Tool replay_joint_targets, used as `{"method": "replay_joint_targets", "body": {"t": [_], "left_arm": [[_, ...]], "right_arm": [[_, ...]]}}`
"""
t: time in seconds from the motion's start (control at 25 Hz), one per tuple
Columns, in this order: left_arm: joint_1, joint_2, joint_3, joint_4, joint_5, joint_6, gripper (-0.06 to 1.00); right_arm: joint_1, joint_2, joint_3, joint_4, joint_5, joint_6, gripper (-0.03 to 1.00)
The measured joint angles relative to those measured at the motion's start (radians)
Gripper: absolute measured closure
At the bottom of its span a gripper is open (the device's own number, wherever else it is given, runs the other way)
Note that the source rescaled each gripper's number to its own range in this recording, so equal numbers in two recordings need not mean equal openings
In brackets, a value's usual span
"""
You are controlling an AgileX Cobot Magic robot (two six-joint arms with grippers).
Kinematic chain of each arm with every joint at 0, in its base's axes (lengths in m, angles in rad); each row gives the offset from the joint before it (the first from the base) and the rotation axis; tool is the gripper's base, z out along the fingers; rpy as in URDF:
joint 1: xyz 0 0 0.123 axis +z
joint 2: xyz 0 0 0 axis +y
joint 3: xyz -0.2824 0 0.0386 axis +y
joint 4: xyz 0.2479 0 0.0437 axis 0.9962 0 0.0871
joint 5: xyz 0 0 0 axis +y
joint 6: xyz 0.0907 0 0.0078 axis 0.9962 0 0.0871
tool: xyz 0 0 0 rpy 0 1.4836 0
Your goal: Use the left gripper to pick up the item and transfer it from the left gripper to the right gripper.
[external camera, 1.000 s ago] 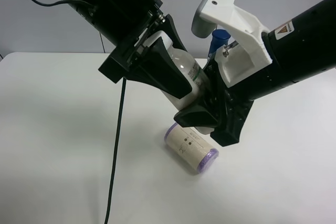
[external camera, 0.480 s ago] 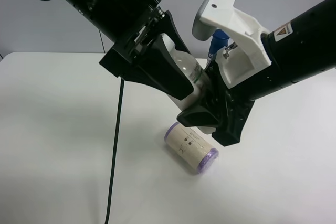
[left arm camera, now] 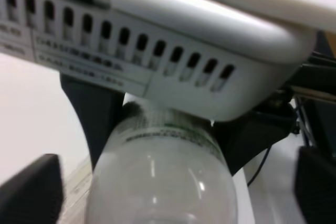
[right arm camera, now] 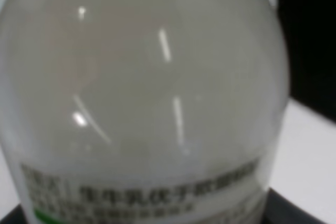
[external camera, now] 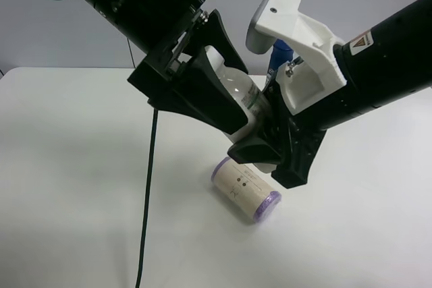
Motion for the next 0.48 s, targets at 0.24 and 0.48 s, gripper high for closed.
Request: {"method": "replay_joint_targets", "body": {"t": [0.24,0.48], "left_arm": [[0.000,0.000,0.000,0.008,-0.016,-0.005,-0.04],[0.000,-0.013,0.000,0.009,-0.021,-0.008,-0.04]], "right_arm": [[0.000,0.000,0.000,0.000,0.000,0.000,0.97],[0.000,0.000,0.000,0.000,0.000,0.001,0.97]]}}
